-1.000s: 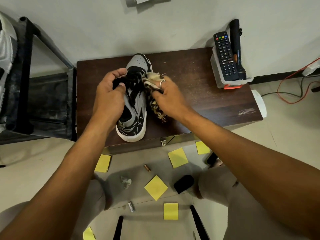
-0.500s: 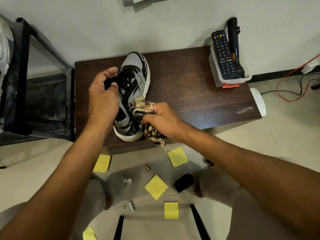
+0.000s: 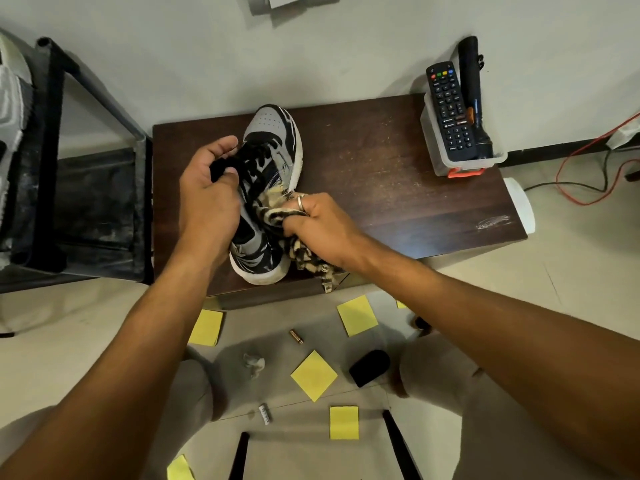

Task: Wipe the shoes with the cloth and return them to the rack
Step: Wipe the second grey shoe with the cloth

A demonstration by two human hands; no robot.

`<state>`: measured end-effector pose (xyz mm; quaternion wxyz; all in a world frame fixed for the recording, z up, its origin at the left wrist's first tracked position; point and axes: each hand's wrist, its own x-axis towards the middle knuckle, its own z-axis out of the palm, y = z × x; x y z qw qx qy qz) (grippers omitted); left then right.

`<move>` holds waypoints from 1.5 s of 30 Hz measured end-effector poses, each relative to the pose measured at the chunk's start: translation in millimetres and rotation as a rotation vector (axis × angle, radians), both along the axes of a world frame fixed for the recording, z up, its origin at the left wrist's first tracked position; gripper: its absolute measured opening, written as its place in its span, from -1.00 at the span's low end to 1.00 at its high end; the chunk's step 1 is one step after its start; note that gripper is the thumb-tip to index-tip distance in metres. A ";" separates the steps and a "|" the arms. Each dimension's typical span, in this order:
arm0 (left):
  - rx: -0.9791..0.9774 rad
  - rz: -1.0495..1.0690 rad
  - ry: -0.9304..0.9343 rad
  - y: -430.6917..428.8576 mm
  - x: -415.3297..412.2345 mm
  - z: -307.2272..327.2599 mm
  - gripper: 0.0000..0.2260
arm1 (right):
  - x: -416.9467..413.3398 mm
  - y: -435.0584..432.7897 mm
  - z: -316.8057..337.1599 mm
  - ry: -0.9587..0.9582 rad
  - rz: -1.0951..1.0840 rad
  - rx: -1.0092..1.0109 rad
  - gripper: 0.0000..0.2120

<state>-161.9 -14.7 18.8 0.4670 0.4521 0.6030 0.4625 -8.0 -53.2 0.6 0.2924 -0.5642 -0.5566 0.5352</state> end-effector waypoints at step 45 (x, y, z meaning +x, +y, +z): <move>-0.046 -0.085 0.058 5.8 -2.8 0.2 -0.61 | 9.7 16.9 13.9 -0.069 0.243 0.090 -0.65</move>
